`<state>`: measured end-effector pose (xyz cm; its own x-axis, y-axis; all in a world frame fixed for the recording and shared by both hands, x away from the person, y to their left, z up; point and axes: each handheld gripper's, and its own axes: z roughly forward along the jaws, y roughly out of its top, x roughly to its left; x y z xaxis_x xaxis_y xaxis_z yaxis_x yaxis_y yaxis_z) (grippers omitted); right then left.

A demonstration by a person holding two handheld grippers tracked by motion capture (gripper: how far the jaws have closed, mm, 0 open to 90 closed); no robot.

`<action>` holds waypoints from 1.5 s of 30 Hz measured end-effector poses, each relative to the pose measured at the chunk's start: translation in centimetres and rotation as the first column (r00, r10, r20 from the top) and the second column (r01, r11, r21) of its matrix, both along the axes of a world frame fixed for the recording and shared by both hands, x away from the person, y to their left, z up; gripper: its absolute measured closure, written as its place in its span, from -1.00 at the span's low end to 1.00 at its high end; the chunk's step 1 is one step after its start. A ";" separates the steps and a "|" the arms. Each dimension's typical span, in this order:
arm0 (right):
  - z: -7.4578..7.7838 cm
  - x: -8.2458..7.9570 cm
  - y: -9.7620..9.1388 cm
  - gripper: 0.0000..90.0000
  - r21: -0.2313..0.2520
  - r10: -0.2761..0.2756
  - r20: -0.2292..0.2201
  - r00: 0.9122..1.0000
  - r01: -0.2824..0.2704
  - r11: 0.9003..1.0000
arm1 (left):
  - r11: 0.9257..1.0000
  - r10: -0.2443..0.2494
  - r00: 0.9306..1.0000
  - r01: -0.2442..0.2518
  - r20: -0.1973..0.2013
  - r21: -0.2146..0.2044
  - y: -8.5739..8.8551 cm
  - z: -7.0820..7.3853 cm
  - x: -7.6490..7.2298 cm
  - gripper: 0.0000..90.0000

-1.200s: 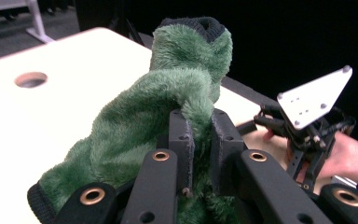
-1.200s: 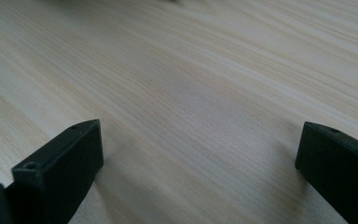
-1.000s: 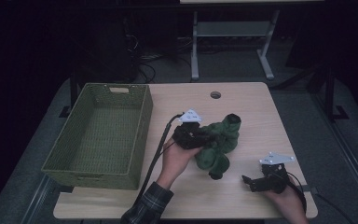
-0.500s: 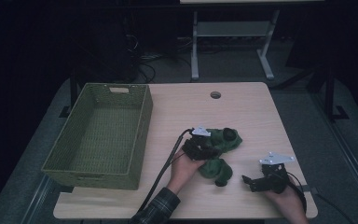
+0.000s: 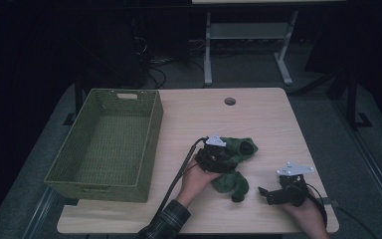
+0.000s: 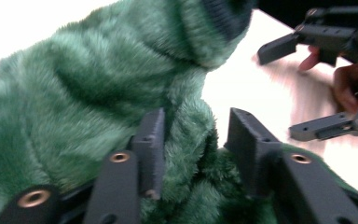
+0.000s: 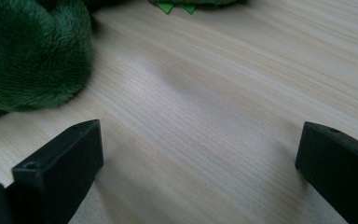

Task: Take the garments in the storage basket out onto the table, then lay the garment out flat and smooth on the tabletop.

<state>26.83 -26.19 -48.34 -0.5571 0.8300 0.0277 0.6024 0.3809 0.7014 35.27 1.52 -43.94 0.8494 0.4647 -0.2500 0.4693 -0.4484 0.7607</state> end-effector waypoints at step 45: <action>3.3 -4.4 5.6 -0.17 0.153 0.284 0.039 0.958 -0.286 0.946 | 0.991 -0.121 0.990 0.116 0.071 0.062 1.2 -1.7 -4.9 0.27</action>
